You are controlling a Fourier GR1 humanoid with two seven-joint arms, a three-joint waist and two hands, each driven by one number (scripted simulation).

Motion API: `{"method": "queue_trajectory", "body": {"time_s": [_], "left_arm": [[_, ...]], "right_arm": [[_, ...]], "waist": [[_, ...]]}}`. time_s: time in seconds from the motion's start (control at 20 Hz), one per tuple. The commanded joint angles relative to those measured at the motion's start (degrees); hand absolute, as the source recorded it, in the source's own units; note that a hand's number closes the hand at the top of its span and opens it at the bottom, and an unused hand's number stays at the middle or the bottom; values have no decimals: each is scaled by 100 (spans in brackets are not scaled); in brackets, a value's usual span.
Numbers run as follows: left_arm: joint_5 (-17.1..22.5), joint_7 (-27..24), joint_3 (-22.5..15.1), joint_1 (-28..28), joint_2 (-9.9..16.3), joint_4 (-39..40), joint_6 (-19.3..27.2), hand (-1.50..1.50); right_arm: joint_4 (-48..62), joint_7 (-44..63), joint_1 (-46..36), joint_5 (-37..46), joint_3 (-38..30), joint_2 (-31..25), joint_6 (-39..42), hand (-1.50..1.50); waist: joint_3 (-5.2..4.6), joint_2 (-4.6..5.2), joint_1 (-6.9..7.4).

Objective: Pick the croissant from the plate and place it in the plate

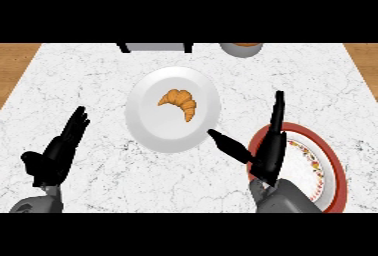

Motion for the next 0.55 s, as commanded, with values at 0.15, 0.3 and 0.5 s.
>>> {"method": "queue_trajectory", "body": {"time_s": [0.15,0.3,0.5], "left_arm": [[-100,67,22,-347,-49,249,90,0],[-35,-72,50,104,56,-7,-127,0],[-182,-224,54,-238,-165,360,155,0]], "right_arm": [[-644,-2070,1089,-1669,88,-724,241,-150],[-357,-3020,1313,-2452,-362,-512,756,-150],[-311,-4001,1939,-2602,-839,-517,1174,-150]], "waist": [[2,11,0],[2,4,24],[-6,-2,-32]]}}
